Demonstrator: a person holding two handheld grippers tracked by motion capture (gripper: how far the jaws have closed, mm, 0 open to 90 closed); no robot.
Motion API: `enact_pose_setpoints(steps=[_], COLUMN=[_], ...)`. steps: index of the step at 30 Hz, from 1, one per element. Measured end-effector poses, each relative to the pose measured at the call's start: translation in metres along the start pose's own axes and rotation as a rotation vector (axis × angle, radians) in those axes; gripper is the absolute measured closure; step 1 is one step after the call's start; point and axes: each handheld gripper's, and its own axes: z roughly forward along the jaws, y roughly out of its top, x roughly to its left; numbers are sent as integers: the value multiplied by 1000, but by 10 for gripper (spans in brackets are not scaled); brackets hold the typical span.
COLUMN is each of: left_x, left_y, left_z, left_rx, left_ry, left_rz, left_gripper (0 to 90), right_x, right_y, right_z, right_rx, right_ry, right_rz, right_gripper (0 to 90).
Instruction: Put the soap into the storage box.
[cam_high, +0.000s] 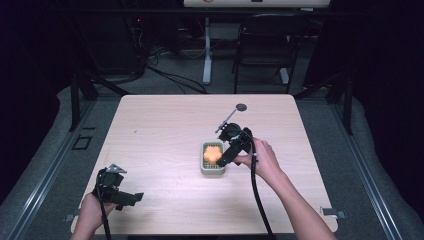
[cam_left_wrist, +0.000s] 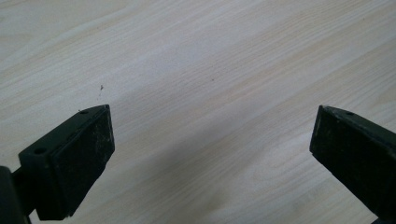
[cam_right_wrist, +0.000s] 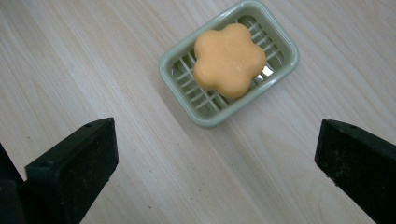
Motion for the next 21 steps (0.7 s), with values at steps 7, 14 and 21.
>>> enact_pose_setpoints(steps=[7,14,21], left_x=[-2,-1,-1], left_y=[0,0,0], left_z=[0,0,0], left_rx=[1,3,-7], left_ry=[5,8,3], left_rz=[1,1,-2], left_gripper=[2,2,1], right_x=[-6,-13,-18], right_y=[-28,-62,-92], right_z=[-12,-16,-15], right_rx=[-22,-23,-4], right_ry=[-20,-32,-43], right_rz=[33,79,106], right_gripper=[0,0,0])
